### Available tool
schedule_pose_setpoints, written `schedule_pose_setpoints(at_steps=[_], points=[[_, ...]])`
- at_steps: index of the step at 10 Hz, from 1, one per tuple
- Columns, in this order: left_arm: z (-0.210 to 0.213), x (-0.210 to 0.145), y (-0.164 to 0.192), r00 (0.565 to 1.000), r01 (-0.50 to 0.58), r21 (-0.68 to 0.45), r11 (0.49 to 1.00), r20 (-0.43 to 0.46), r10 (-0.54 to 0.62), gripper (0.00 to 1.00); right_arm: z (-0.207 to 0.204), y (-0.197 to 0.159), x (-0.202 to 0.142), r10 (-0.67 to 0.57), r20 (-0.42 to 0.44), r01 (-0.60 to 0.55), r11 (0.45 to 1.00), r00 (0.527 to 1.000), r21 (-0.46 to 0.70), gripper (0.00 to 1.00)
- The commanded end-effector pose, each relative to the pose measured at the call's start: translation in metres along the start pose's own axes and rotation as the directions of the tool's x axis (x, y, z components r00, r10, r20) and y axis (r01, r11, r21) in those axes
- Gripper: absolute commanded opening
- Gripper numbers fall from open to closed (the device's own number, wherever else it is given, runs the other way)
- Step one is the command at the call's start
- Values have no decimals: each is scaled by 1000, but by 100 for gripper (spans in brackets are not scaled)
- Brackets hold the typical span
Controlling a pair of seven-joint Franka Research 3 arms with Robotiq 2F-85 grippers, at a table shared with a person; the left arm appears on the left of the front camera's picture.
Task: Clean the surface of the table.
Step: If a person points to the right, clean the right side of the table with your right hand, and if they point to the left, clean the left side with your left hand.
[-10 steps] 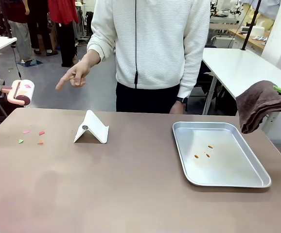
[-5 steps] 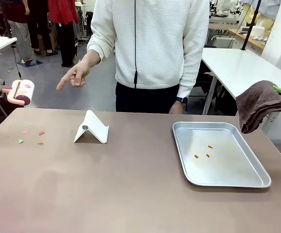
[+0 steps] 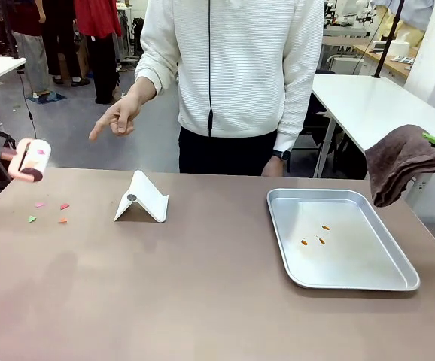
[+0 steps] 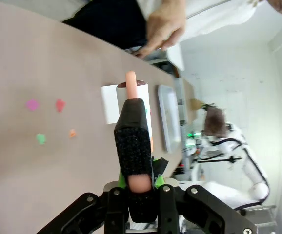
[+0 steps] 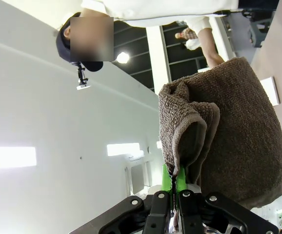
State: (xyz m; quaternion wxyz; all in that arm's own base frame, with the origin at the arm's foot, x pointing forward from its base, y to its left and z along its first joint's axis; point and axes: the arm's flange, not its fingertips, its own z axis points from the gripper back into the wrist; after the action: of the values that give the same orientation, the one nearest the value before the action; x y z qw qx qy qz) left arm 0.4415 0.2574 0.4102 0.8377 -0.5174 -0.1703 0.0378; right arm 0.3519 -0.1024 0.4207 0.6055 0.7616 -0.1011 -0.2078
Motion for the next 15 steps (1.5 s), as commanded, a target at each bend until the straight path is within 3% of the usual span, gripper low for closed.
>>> schedule_pose_setpoints(at_steps=[1,3,6,9,15], points=[[0,-4,13,998,42,99,994,-45,-38,21,1,2,-2,12,-12,-12,1000,1000,15,0],[-6,-16,34,994,101,224,969,-50,-92,21,1,2,-2,12,-12,-12,1000,1000,15,0],[-13,-19,52,994,111,322,940,-43,-103,21,1,2,-2,12,-12,-12,1000,1000,15,0],[-16,-6,60,1000,18,363,932,-26,-10,21,1,2,-2,12,-12,-12,1000,1000,15,0],[-27,-12,70,999,26,410,912,-48,-6,21,1,2,-2,12,-12,-12,1000,1000,15,0]])
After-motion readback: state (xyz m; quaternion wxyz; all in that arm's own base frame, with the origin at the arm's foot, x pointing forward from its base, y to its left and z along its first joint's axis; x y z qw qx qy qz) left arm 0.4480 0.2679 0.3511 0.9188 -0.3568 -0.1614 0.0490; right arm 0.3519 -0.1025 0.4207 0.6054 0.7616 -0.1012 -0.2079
